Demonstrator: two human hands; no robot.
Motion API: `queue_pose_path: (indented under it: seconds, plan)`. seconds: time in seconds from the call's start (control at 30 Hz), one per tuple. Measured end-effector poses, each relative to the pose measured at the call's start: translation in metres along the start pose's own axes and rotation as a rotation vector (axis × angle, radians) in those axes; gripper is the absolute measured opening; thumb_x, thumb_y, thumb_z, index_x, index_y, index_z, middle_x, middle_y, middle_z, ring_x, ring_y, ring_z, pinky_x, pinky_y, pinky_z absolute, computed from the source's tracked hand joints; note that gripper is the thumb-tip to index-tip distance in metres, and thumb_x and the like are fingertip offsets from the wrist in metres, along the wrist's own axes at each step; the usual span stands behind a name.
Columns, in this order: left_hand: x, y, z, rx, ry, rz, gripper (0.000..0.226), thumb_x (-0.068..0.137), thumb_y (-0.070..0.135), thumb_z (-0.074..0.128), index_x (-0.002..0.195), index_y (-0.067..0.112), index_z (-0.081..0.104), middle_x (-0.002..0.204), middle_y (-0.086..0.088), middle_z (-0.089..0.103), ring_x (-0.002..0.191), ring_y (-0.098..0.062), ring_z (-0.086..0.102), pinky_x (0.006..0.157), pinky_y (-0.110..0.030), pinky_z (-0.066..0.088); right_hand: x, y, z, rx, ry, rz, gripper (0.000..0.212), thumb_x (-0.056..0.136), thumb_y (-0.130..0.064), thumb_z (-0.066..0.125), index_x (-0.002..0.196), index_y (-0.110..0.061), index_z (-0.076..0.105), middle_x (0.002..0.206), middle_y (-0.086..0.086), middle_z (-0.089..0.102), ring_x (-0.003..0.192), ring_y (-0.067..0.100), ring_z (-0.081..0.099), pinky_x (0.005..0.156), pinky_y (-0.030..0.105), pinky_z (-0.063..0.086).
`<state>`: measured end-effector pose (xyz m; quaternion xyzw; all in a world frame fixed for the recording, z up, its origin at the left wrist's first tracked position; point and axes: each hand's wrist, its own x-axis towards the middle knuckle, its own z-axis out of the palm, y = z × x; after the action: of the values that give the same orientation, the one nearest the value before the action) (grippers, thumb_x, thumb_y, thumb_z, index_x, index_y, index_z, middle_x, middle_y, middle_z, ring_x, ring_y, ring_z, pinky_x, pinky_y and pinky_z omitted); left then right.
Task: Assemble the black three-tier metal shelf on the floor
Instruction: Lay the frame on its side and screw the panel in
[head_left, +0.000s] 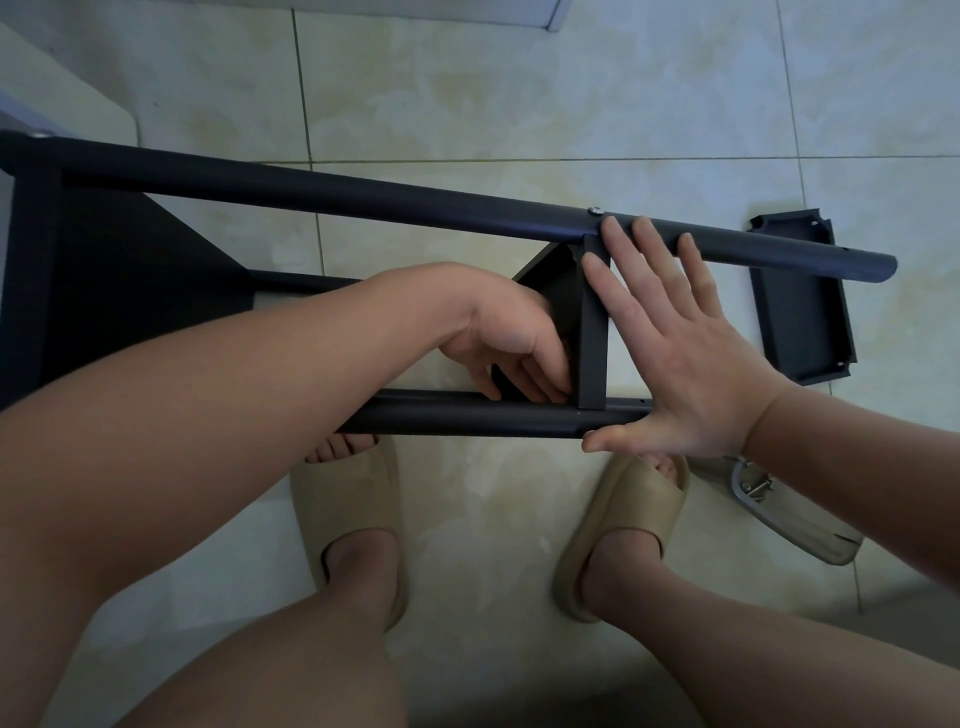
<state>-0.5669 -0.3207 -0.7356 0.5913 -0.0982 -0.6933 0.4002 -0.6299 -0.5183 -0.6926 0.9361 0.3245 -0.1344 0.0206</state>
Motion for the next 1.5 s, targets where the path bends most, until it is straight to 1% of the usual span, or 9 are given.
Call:
queue_pose_path:
  seconds: [0.13, 0.27, 0.5, 0.63, 0.83, 1.1, 1.23, 1.37, 1.5]
  plan:
    - [-0.0023, 0.0005, -0.0011, -0.024, -0.019, 0.0, 0.036, 0.092, 0.011, 0.064, 0.128, 0.01, 0.065, 0.119, -0.004, 0.073, 0.111, -0.016, 0.069, 0.108, -0.049, 0.042, -0.0002, 0.0002, -0.0005, -0.003, 0.001, 0.0, 0.131, 0.073, -0.096, 0.034, 0.161, -0.004, 0.007, 0.168, 0.02, -0.001, 0.156, 0.04, -0.005, 0.123, 0.063, 0.003]
    - [-0.0028, 0.0019, 0.0009, 0.003, -0.006, -0.016, 0.022, 0.094, 0.018, 0.062, 0.113, 0.019, 0.072, 0.107, 0.003, 0.077, 0.112, -0.016, 0.068, 0.111, -0.057, 0.037, -0.0001, 0.0002, 0.0002, -0.002, 0.002, -0.001, 0.13, 0.073, -0.097, 0.033, 0.162, -0.005, 0.006, 0.169, 0.019, -0.002, 0.156, 0.039, -0.006, 0.124, 0.062, 0.002]
    - [0.0014, -0.0006, 0.0027, -0.02, 0.025, -0.003, 0.028, 0.093, 0.01, 0.064, 0.12, 0.013, 0.069, 0.11, 0.0, 0.075, 0.107, -0.013, 0.069, 0.111, -0.051, 0.038, 0.0, 0.0006, -0.0005, 0.009, -0.005, 0.004, 0.131, 0.073, -0.097, 0.033, 0.162, -0.005, 0.006, 0.169, 0.019, -0.002, 0.156, 0.04, -0.006, 0.123, 0.062, 0.001]
    - [0.0008, -0.0014, 0.0003, -0.071, -0.004, 0.017, 0.036, 0.091, 0.006, 0.064, 0.126, 0.01, 0.065, 0.116, -0.004, 0.074, 0.103, -0.013, 0.07, 0.1, -0.044, 0.043, -0.0005, -0.0001, -0.0005, 0.006, -0.011, 0.01, 0.131, 0.072, -0.097, 0.033, 0.162, -0.004, 0.007, 0.169, 0.019, -0.002, 0.156, 0.04, -0.006, 0.124, 0.062, 0.001]
    - [-0.0004, -0.0018, 0.0013, 0.018, -0.005, 0.035, 0.017, 0.094, 0.017, 0.063, 0.108, 0.02, 0.071, 0.1, 0.005, 0.077, 0.107, -0.016, 0.07, 0.11, -0.05, 0.041, -0.0002, -0.0004, -0.0007, 0.002, -0.013, 0.012, 0.132, 0.072, -0.097, 0.035, 0.162, -0.005, 0.006, 0.169, 0.019, -0.002, 0.156, 0.04, -0.005, 0.123, 0.063, 0.002]
    - [0.004, -0.0033, -0.0004, -0.015, 0.009, 0.066, 0.026, 0.092, 0.009, 0.065, 0.118, 0.013, 0.069, 0.109, -0.003, 0.076, 0.101, -0.013, 0.072, 0.096, -0.037, 0.049, -0.0005, 0.0005, -0.0002, -0.006, -0.009, 0.01, 0.131, 0.072, -0.098, 0.035, 0.162, -0.007, 0.003, 0.169, 0.018, -0.003, 0.156, 0.039, -0.006, 0.123, 0.063, 0.003]
    - [0.0036, -0.0041, -0.0014, -0.091, -0.012, 0.072, 0.021, 0.091, 0.004, 0.064, 0.108, 0.015, 0.07, 0.103, -0.001, 0.076, 0.096, -0.012, 0.073, 0.085, -0.033, 0.051, -0.0004, 0.0007, 0.0011, -0.003, 0.0, 0.005, 0.131, 0.073, -0.098, 0.034, 0.162, -0.007, 0.003, 0.169, 0.018, -0.003, 0.156, 0.04, -0.005, 0.123, 0.063, 0.003]
    - [0.0015, -0.0024, -0.0004, -0.05, -0.025, 0.045, 0.019, 0.094, 0.015, 0.061, 0.11, 0.017, 0.072, 0.103, 0.002, 0.077, 0.108, -0.015, 0.07, 0.099, -0.039, 0.047, -0.0007, 0.0006, 0.0014, 0.0, 0.006, 0.001, 0.13, 0.074, -0.098, 0.032, 0.162, -0.007, 0.004, 0.169, 0.018, -0.002, 0.156, 0.04, -0.004, 0.123, 0.064, 0.005]
    - [0.0016, -0.0019, 0.0029, -0.012, 0.02, 0.042, 0.016, 0.094, 0.013, 0.062, 0.106, 0.017, 0.071, 0.096, 0.003, 0.077, 0.099, -0.014, 0.071, 0.101, -0.04, 0.046, -0.0006, 0.0009, 0.001, 0.001, 0.002, 0.003, 0.13, 0.073, -0.098, 0.032, 0.162, -0.006, 0.004, 0.169, 0.019, -0.002, 0.156, 0.04, -0.005, 0.123, 0.064, 0.005]
